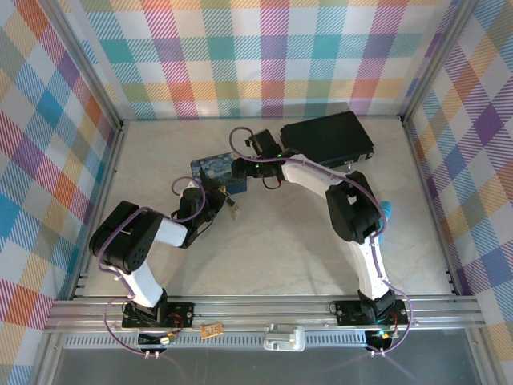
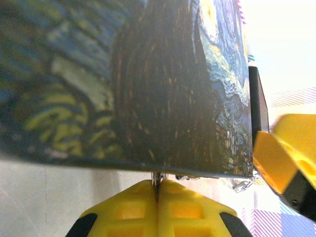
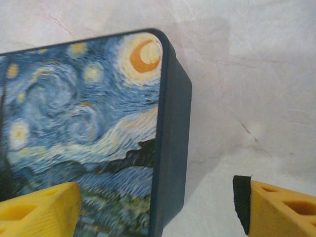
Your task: Unlock a padlock with a key
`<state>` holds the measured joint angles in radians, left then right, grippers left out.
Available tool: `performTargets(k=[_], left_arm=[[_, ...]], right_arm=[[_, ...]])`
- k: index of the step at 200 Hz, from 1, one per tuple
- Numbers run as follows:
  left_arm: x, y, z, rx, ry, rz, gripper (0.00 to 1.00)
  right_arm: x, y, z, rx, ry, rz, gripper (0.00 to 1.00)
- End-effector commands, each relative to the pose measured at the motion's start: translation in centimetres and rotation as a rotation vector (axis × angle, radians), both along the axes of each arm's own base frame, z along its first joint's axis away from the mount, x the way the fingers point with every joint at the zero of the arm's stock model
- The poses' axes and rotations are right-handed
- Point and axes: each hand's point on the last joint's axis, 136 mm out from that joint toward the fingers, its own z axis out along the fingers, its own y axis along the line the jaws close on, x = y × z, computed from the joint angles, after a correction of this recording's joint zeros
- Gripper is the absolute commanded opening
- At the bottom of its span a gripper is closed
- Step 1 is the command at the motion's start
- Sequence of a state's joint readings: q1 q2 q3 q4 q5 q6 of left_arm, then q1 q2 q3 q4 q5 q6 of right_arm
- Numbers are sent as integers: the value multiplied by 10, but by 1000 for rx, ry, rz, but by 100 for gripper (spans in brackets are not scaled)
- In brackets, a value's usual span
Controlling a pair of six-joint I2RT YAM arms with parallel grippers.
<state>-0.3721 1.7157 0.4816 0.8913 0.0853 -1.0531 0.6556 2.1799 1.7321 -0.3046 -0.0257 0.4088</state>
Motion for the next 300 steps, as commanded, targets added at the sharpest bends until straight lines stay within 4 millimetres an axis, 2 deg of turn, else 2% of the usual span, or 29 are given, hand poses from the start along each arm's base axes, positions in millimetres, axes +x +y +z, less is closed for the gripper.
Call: performTargets(k=[1,28,54,84,134,177,225,247,270,300], left_arm=[[-5,7,-8,52,26,19,0],[-4,7,-8,45,19,25,0],[-5,11,-7,38,10,46,0],[-8,28,-8,73,11,131,0],[-6,58,-10,76,7,310,0],[-2,67,-8,56,-14,383,0],[3,72,-10,30,-16,410,0],[10,78,-4,26,-37,424,0],[13,87,-1,31,-46,444,0],[13,89,13,34,-65,395,0]], right_arm=[[12,18,6,57,-1,-24,81],[7,25,-6,68,44,-28,80],[-2,21,-24,48,104,-51,77],[-8,3,-38,35,146,-166,71],[-15,-20,-43,61,164,-332,61],[-17,-21,-40,114,173,-372,57],[-11,-25,-36,96,161,-405,57],[-10,-28,-38,87,164,-418,54],[-5,-27,-29,95,133,-415,53],[1,-12,1,138,89,-330,54]])
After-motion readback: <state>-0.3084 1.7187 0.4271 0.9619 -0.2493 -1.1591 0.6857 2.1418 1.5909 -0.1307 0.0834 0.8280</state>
